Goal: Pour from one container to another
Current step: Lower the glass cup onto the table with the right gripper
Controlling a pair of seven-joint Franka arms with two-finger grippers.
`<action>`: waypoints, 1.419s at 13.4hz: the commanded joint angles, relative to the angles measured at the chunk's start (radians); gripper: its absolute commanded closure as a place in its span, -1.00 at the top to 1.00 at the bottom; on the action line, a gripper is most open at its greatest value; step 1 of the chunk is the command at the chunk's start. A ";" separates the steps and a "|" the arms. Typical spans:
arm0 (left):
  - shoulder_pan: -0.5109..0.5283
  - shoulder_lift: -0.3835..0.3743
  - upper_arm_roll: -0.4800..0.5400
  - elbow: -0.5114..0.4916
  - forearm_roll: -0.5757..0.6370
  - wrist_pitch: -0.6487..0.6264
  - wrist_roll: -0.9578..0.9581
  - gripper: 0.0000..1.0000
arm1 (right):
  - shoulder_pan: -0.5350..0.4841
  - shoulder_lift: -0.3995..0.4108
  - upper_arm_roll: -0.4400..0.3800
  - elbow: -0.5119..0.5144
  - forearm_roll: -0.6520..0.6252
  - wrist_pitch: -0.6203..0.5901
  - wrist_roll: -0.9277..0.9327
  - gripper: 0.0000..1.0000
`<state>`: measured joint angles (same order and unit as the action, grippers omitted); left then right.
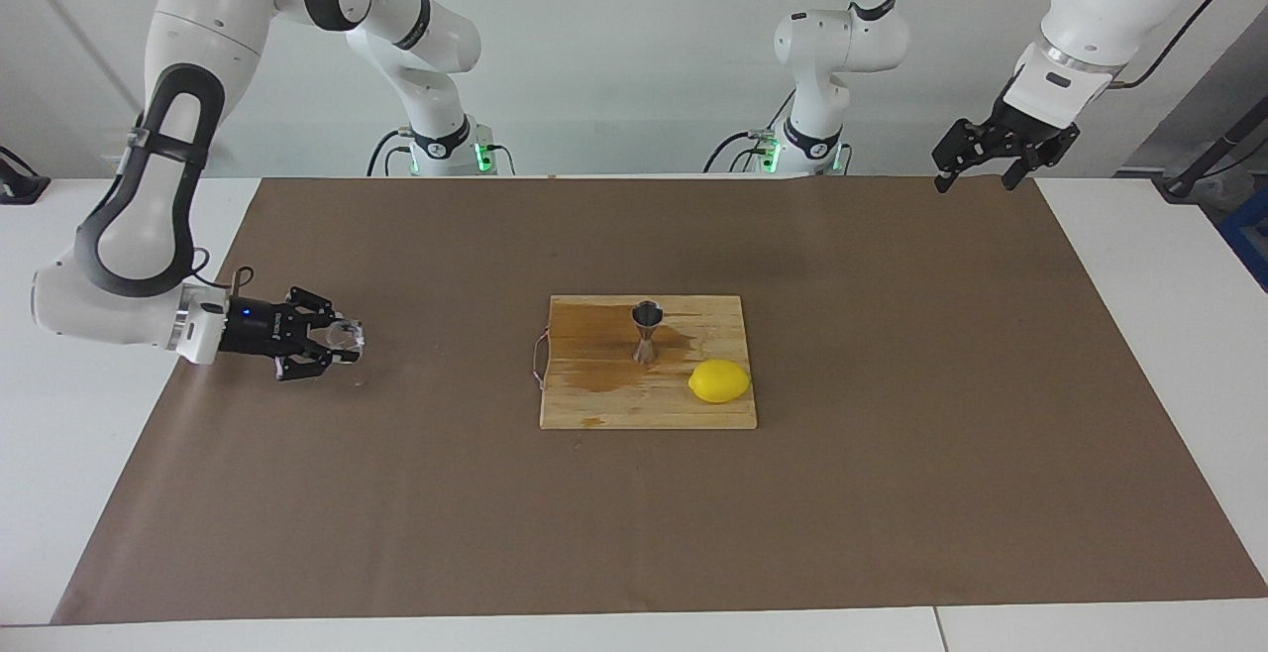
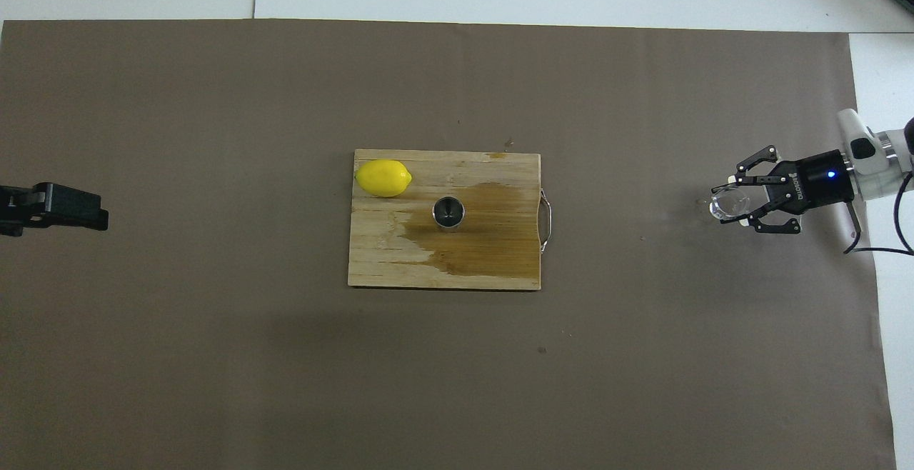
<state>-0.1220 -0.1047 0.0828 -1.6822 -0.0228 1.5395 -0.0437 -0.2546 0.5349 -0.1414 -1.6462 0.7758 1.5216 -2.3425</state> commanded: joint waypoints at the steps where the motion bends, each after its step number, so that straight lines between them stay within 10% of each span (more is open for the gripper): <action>1: 0.001 -0.026 0.000 -0.025 0.017 -0.001 0.004 1.00 | -0.017 0.008 0.008 -0.038 0.033 -0.005 -0.073 -0.14; 19: 0.001 -0.024 0.000 -0.024 0.017 -0.001 0.004 1.00 | -0.063 0.094 0.009 -0.030 0.102 -0.074 -0.219 0.22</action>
<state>-0.1220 -0.1047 0.0828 -1.6822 -0.0228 1.5394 -0.0437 -0.3018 0.6167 -0.1408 -1.6791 0.8459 1.4628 -2.5365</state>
